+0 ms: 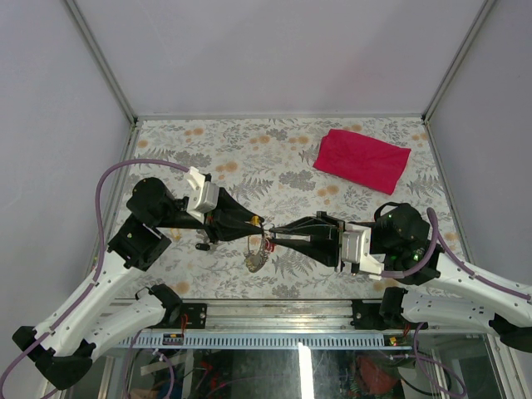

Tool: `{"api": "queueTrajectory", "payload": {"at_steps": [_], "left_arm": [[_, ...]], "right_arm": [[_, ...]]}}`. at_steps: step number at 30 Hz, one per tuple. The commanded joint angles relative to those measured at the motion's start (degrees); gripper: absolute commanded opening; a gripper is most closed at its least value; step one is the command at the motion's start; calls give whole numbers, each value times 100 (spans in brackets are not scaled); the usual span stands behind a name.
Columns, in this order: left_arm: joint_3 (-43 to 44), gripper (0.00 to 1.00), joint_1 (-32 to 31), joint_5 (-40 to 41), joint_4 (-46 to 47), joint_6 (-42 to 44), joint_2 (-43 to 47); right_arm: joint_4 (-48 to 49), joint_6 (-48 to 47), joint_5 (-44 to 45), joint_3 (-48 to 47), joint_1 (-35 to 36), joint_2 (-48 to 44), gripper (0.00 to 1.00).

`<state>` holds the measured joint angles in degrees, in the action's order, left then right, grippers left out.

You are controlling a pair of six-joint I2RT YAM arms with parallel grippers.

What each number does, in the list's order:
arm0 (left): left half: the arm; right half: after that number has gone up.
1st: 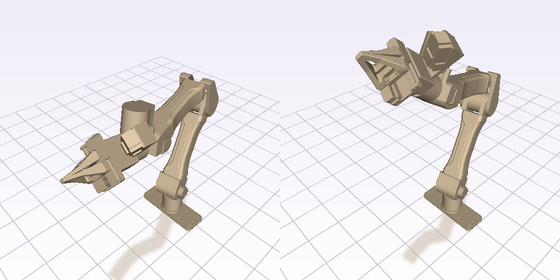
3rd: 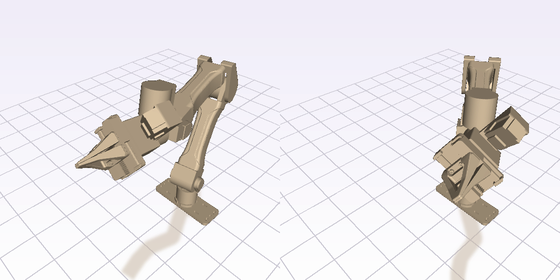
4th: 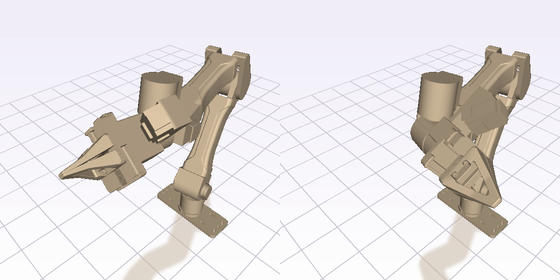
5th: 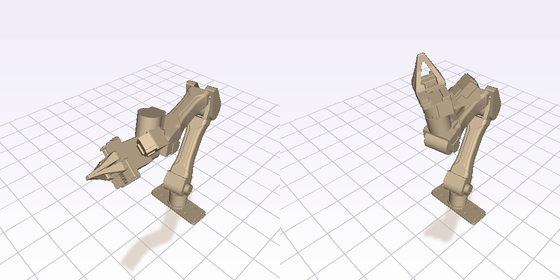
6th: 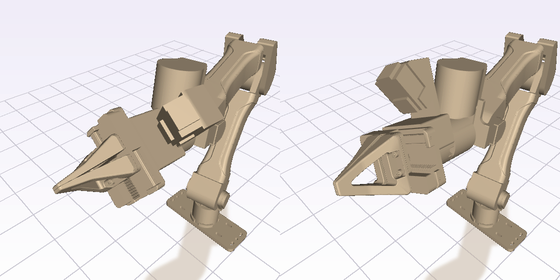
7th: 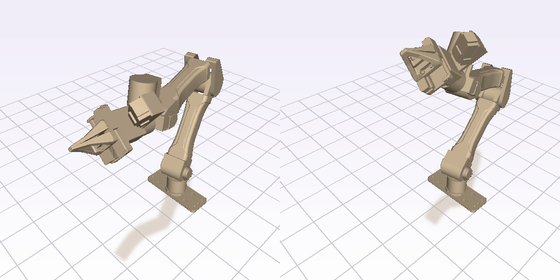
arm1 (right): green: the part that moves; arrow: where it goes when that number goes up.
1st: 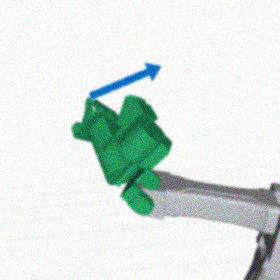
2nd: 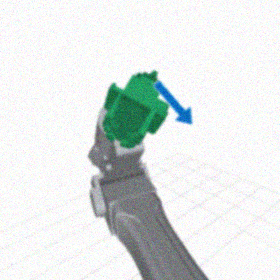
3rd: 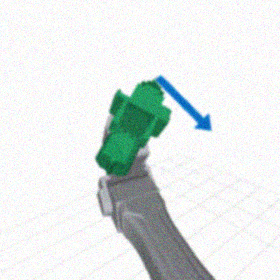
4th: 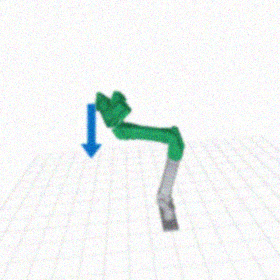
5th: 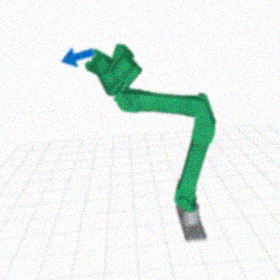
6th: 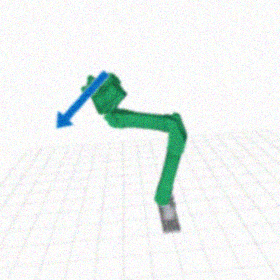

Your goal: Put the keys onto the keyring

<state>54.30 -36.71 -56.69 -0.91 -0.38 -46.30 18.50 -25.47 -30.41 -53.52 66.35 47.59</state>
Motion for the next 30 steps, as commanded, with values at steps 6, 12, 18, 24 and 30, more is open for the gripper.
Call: {"api": "queueTrajectory", "payload": {"at_steps": [6, 12, 18, 24, 30], "left_arm": [[159, 0, 14, -123, 84, -22, 51], [160, 0, 15, -115, 82, -26, 68], [165, 0, 12, -112, 63, -23, 90], [136, 0, 15, -12, -1, -14, 137], [58, 0, 10, 173, -23, -51, 174]], "right_arm": [[405, 122, 167, -222, 38, 6, 22], [367, 122, 210, -195, 42, 10, 21], [345, 135, 259, -202, 45, 22, 13], [167, 397, 273, -298, 44, -25, 0], [74, 984, 442, -357, 47, -89, 0]]}}
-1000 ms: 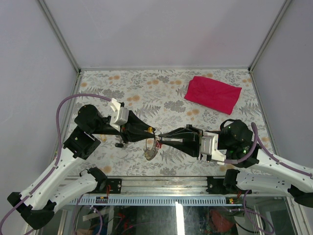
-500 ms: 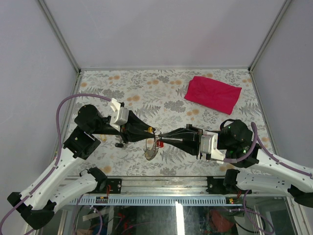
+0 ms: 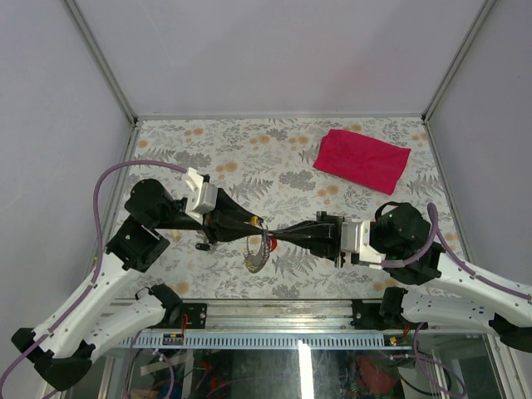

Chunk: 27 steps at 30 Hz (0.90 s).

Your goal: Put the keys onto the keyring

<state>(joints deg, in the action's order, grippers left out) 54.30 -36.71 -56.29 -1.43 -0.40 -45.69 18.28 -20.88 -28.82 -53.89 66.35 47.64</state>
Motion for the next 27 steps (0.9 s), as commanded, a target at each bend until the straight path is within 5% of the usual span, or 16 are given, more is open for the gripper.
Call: {"api": "queueTrajectory", "payload": {"at_steps": [1, 17, 27], "left_arm": [[48, 1, 14, 160, -1, -37, 109], [352, 1, 17, 203, -868, 445, -139], [353, 3, 10, -74, -693, 289, -240]], "right_arm": [[96, 620, 319, -318, 39, -108, 0], [-232, 1854, 458, -599, 37, -81, 0], [999, 2243, 618, 68, 44, 33, 0]]}}
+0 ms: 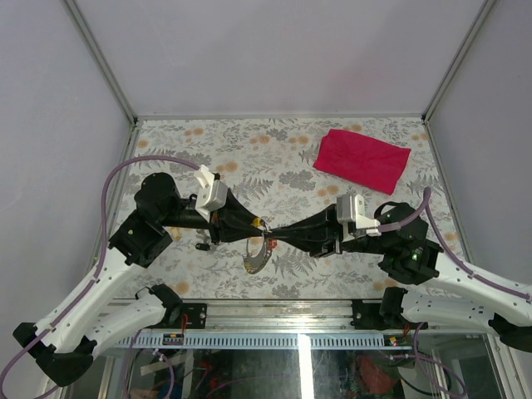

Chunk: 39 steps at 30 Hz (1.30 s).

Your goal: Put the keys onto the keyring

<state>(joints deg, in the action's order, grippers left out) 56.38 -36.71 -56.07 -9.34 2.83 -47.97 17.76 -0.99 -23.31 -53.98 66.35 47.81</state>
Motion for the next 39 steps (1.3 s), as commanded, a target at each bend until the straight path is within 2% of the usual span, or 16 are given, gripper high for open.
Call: {"api": "queueTrajectory", "payload": {"at_steps": [1, 7, 14, 20, 31, 39], "left_arm": [[138, 3, 18, -115, 99, -36, -8], [-4, 4, 8, -53, 344, -200, 154], [-138, 24, 17, 462, 591, -434, 455], [-228, 30, 14, 905, 502, -447, 728], [-250, 32, 15, 949, 491, -506, 737], [-348, 38, 12, 1144, 986, -1018, 756]], "right_arm": [[1198, 287, 98, 151, 42, 16, 0], [2104, 557, 367, 626, 44, 44, 0], [3153, 859, 690, 1215, 37, -51, 0], [3821, 1233, 1053, 1583, 40, -136, 0], [3443, 1240, 1095, 1463, 41, -265, 0], [2542, 855, 1962, 1255, 38, -436, 0]]}}
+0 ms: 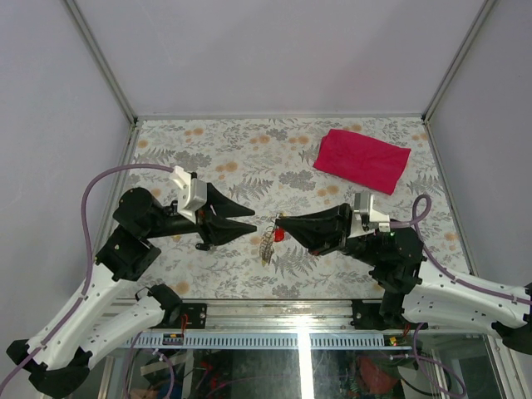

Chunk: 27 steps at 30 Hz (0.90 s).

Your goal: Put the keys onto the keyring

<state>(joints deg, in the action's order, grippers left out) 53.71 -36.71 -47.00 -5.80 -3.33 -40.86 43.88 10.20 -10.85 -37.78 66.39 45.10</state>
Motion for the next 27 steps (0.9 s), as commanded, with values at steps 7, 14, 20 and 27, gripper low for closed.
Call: {"api": "queueTrajectory", "payload": {"at_steps": [7, 14, 20, 27], "left_arm": [[-123, 47, 6, 582, 1012, -739, 17], [-55, 54, -27, 670, 1014, -773, -210], [42, 52, -195, 930, 731, -549, -353], [738, 54, -209, 1892, -361, 500, -444]], "right_arm": [[-178, -400, 1344, -445, 40, -102, 0], [-186, -481, 1498, -524, 37, -1, 0], [-258, -516, 1565, -552, 40, -26, 0], [-811, -654, 1728, -743, 40, -104, 0]]}}
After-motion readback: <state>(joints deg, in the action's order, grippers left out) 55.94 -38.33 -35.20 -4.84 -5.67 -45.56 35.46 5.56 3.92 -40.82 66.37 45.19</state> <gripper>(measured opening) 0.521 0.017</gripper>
